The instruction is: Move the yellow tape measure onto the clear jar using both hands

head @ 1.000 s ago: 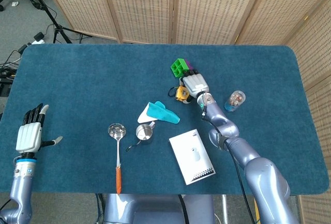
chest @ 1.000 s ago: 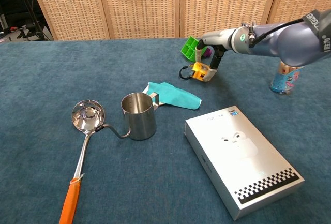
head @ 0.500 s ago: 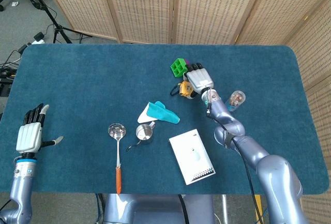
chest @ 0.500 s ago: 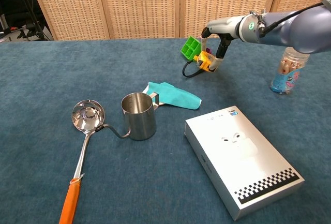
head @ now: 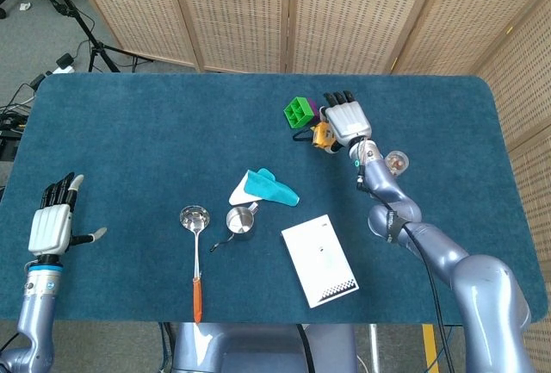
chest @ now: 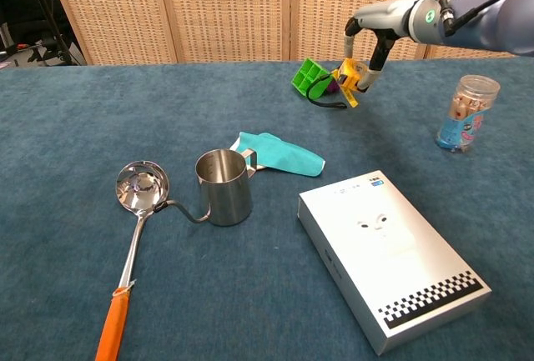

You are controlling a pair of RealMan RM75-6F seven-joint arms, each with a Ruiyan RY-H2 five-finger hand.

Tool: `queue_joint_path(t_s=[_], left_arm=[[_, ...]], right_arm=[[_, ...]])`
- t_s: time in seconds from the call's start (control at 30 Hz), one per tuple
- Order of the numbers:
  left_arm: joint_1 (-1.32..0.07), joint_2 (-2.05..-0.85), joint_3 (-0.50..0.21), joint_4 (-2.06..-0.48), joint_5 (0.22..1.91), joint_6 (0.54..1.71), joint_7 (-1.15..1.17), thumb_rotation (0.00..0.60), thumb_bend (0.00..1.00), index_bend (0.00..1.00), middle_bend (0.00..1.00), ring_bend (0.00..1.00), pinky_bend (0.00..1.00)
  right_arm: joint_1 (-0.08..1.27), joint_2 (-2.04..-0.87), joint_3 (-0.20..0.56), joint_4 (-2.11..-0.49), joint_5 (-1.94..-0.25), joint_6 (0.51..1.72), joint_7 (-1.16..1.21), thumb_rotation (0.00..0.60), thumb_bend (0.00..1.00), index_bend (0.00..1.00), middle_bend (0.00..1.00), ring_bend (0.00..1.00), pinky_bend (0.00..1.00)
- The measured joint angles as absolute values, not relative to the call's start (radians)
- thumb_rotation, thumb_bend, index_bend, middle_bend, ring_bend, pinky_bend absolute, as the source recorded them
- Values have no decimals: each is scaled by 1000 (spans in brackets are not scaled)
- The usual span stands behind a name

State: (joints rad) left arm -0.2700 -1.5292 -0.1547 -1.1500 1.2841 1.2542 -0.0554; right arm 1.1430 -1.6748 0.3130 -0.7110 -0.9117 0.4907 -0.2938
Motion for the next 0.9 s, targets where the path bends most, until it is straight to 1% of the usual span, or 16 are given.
queue_joint_path(t_s=[0.47, 0.9], left_arm=[[-269, -1525, -155, -1160, 1287, 1260, -56, 492, 109, 21, 0, 0, 0], [-269, -1524, -150, -1169, 1294, 1264, -52, 495, 109, 21, 0, 0, 0]], right_arm=[[1124, -1559, 302, -832, -758, 572, -449, 600, 259, 556, 70, 0, 0], [1092, -1421, 282, -963, -631, 662, -552, 600, 259, 556, 70, 0, 0]])
